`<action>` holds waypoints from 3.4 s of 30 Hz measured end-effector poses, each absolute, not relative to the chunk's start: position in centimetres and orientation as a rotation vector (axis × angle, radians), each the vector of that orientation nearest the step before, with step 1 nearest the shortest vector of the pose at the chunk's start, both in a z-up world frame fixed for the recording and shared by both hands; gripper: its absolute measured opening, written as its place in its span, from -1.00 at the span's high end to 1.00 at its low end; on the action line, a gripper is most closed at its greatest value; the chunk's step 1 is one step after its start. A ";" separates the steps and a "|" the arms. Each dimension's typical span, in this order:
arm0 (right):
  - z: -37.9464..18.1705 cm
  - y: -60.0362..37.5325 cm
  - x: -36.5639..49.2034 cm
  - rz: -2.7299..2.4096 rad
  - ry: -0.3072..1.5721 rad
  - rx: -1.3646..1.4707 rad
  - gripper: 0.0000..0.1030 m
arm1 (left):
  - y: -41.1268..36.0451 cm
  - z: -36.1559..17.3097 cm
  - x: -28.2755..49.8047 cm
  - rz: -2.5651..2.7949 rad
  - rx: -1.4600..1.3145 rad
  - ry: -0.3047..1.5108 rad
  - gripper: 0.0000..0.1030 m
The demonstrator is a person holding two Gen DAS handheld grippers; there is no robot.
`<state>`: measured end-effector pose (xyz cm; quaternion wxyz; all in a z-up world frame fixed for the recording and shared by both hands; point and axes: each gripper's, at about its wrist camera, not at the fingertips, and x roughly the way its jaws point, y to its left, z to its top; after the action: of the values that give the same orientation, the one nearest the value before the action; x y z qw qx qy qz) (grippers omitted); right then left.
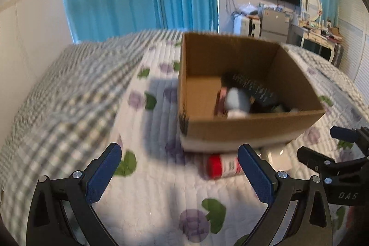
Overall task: Organize rigid objects
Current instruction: 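Grasp the red-capped white bottle with the left tool while the right tool grasps the white charger, then lower the bottle and charger into the box and release both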
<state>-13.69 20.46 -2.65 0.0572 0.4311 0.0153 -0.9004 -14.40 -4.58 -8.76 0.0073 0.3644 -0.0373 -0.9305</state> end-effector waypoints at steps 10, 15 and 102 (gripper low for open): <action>-8.4 17.7 -16.0 -2.637 0.135 1.449 -0.72 | -4.9 -10.1 -14.8 -2.882 1.200 -0.100 -1.00; -9.4 18.7 -16.6 -2.595 0.002 1.501 -0.38 | -4.4 -10.9 -15.0 -2.858 1.220 -0.159 -1.00; 9.9 21.9 -11.7 -2.856 0.021 0.997 0.04 | 0.3 3.3 -16.0 -3.060 0.974 -0.207 -0.52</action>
<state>-11.72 21.95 9.92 0.0581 0.3291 0.0070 -0.9425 -15.98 0.32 3.33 -0.0381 0.3023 -0.0644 -0.9503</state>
